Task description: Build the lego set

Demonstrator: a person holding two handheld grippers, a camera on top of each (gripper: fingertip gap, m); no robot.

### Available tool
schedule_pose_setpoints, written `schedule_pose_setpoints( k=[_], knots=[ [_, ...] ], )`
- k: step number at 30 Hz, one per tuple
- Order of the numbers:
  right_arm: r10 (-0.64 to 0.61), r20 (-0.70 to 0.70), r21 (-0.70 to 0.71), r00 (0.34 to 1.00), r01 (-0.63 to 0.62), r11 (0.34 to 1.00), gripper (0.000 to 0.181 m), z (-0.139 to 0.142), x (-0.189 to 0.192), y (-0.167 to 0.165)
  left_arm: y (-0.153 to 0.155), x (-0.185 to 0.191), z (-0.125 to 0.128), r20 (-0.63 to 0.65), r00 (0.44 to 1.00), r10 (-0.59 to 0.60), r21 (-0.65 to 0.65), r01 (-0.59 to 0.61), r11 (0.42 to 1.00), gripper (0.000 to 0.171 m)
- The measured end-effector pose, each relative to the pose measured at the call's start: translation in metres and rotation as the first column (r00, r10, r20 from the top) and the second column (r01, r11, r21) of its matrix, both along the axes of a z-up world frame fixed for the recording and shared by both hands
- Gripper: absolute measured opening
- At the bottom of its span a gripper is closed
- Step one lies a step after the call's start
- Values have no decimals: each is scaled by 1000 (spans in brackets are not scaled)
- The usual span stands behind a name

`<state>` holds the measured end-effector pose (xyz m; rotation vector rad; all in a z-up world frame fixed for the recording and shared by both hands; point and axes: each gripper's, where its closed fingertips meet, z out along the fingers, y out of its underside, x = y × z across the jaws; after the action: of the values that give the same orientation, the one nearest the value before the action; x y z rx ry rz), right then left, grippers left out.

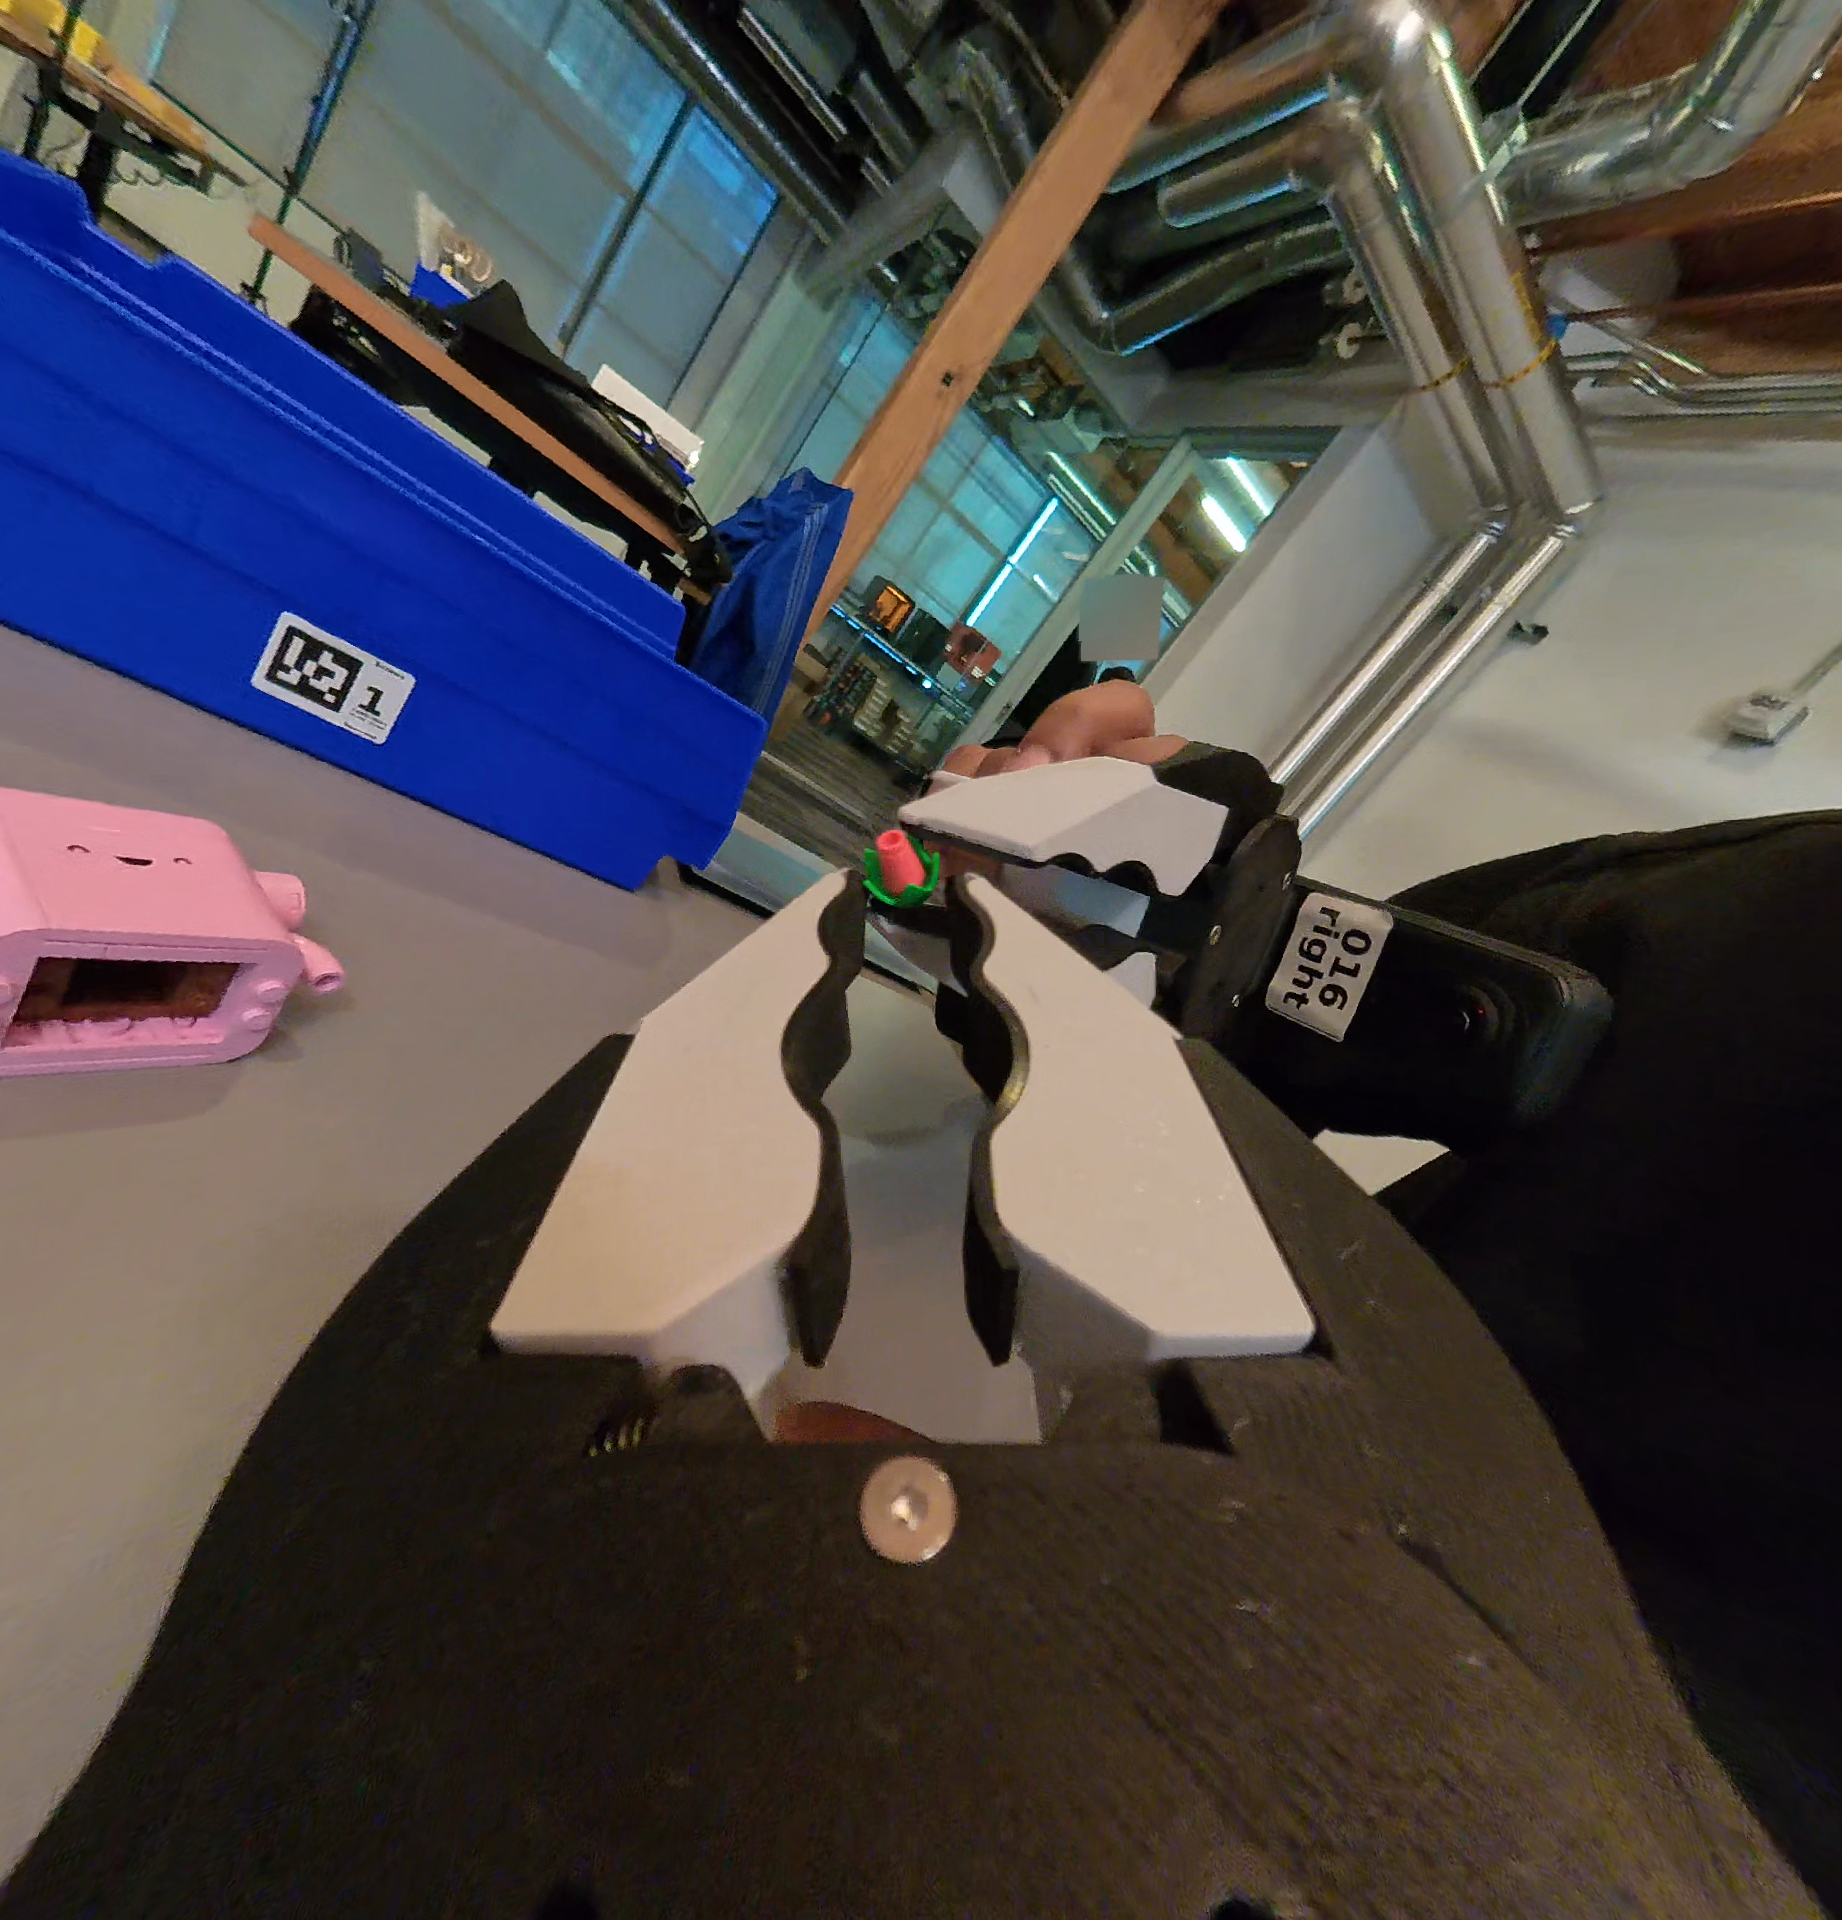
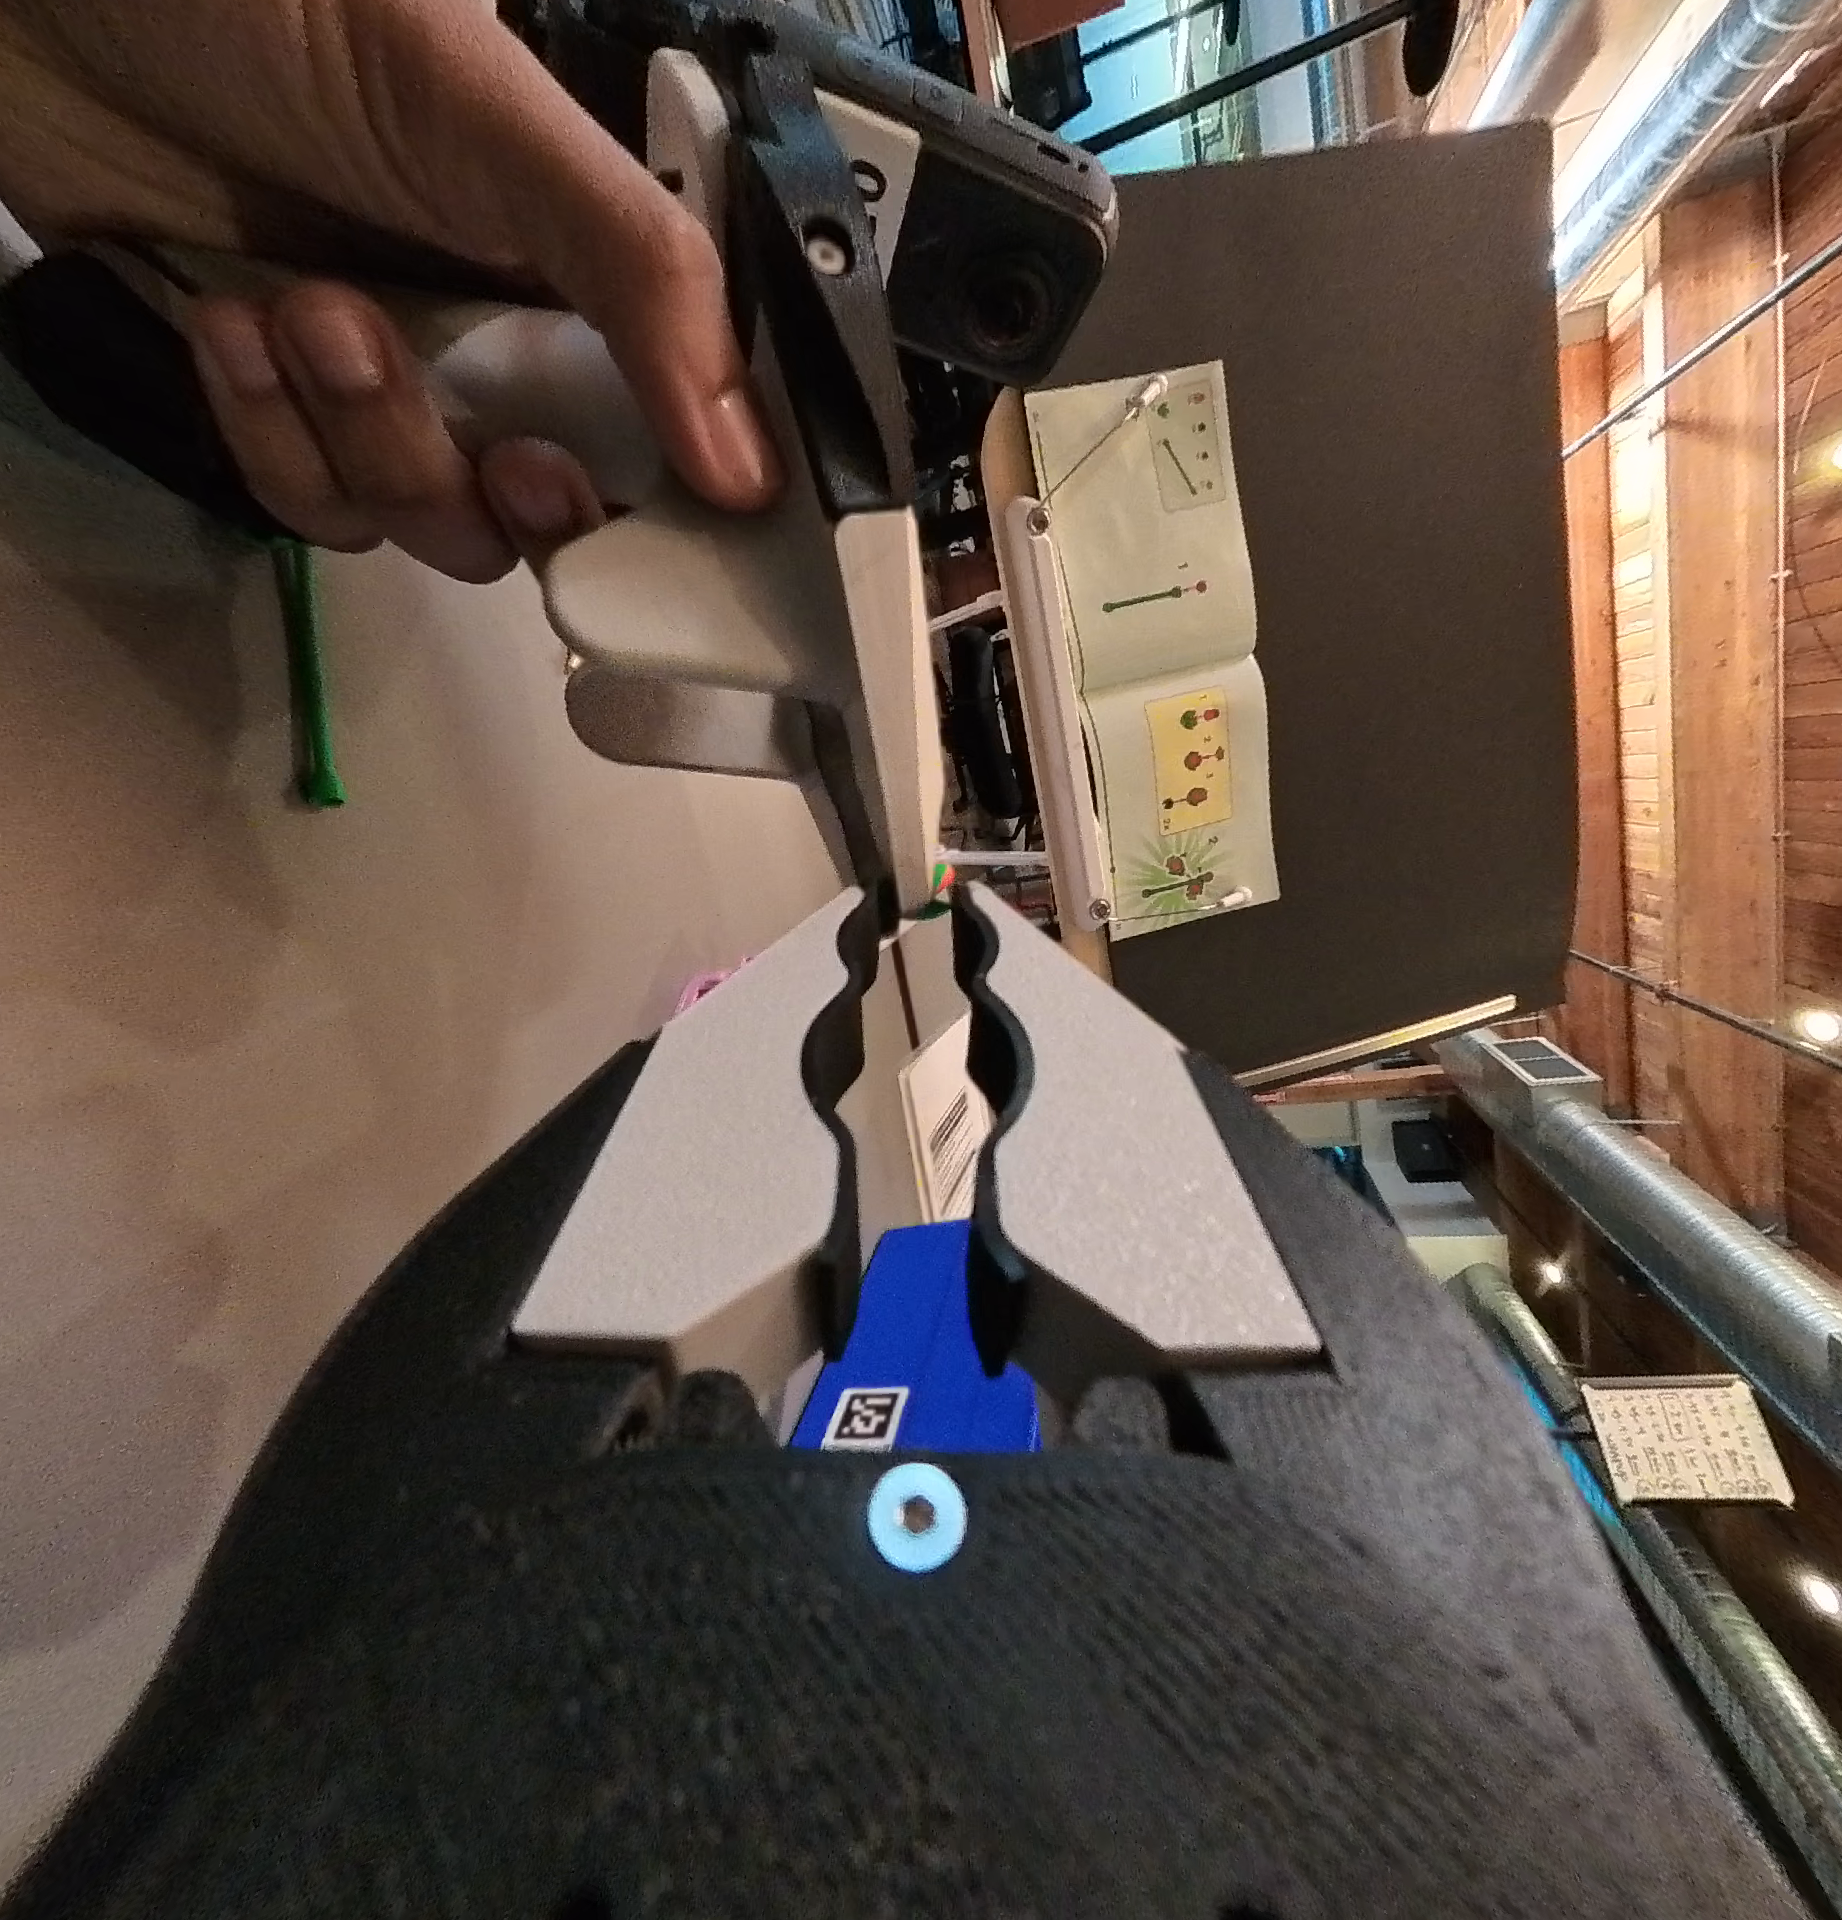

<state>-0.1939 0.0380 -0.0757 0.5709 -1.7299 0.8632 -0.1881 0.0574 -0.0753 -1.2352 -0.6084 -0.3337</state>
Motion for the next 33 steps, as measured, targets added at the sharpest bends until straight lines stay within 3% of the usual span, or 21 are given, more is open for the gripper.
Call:
schedule_pose_setpoints(
  k=[6,9,11,13,16,19,21,24,33],
  knots=[
    [11,25,24,1000,-11,1000,16,-5,0,2,-2,-2,-2,-47,998,44,-51,-46,998,11],
    [-6,176,-30,984,11,999,16,-7,-7,7,-7,-11,-10,-109,984,140,-148,-156,977,11],
    [-23,356,-75,934,53,996,18,-9,-15,11,-11,-16,-15,-173,964,200,-224,-236,946,11],
    [0,566,-132,824,91,987,21,-9,-19,13,-12,-19,-19,-244,942,229,-293,-297,909,11],
    [122,827,-237,549,143,961,30,-3,-17,10,-8,-19,-27,-369,901,230,-400,-377,835,11],
    [203,944,-248,262,154,956,30,-7,-7,6,-1,-17,-30,-475,856,206,-456,-439,774,11],
    [195,968,-218,158,146,965,27,-16,-2,6,4,-14,-27,-508,839,196,-453,-454,767,11],
    [205,969,-225,136,152,962,18,-19,-2,9,6,-14,-31,-533,827,178,-477,-468,744,10],
    [199,960,-229,195,146,962,0,-17,-7,10,9,-12,-35,-576,806,137,-516,-488,704,10]
  ],
)
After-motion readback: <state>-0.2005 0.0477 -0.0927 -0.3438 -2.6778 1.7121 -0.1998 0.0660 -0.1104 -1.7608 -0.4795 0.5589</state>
